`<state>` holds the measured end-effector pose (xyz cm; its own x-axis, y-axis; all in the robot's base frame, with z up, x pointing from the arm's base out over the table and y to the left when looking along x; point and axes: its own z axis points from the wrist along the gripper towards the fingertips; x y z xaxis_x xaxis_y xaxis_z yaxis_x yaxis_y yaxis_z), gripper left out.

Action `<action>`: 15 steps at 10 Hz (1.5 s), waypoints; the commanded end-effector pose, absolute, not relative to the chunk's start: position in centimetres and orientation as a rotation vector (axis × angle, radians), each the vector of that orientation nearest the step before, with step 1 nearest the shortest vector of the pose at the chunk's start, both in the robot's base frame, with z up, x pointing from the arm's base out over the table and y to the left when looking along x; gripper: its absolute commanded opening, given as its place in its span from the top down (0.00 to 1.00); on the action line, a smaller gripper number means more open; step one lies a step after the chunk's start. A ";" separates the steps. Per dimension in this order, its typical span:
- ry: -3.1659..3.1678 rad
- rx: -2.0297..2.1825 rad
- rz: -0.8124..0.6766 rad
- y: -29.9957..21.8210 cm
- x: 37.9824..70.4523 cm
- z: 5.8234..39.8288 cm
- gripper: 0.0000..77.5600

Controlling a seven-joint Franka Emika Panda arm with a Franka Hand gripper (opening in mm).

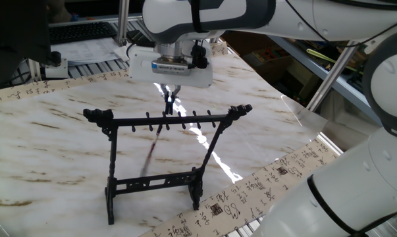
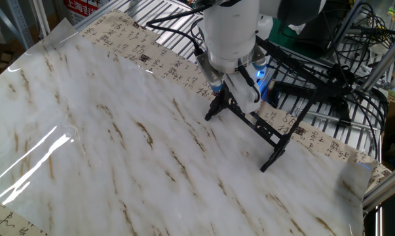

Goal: Place the brush on the pen rack

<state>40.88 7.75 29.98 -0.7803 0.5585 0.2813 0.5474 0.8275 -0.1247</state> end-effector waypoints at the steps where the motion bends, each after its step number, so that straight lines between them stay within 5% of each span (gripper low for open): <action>1: -3.081 -0.081 -0.030 -2.1 52.3 31.9 0.98; 15: -3.124 0.178 -0.031 -5.5 54.2 31.4 0.98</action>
